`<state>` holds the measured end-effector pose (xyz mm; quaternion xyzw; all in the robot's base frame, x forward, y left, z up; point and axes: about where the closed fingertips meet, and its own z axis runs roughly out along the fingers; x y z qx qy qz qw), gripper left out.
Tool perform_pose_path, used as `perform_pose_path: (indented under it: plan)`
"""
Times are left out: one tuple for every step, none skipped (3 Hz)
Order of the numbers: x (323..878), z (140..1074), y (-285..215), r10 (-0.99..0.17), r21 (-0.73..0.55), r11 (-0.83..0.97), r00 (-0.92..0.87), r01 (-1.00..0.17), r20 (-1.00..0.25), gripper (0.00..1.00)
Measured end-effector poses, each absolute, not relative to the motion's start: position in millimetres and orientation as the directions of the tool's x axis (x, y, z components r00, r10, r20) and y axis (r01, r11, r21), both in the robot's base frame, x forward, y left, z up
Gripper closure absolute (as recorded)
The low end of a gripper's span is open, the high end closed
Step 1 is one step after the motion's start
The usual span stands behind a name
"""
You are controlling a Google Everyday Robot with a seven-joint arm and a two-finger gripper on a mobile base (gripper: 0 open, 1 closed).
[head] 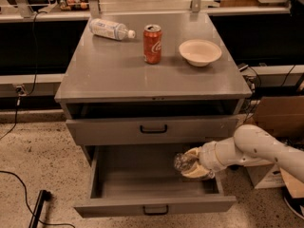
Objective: Place water bottle into middle drawer
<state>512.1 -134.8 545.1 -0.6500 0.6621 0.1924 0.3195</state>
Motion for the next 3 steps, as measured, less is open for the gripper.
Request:
perform_pose_path:
  plan:
    - [512.6,506.7,-134.3,-0.758,-0.119,0.082,0.015,-0.989,-0.652,1.0]
    - [516.1,472.4,-127.7,-0.776,-0.082,0.112,-0.035,-0.99,-0.63,1.0]
    - [519.7,448.8,-122.7,-0.784,-0.057,0.156,-0.089,-0.986,-0.614,0.81]
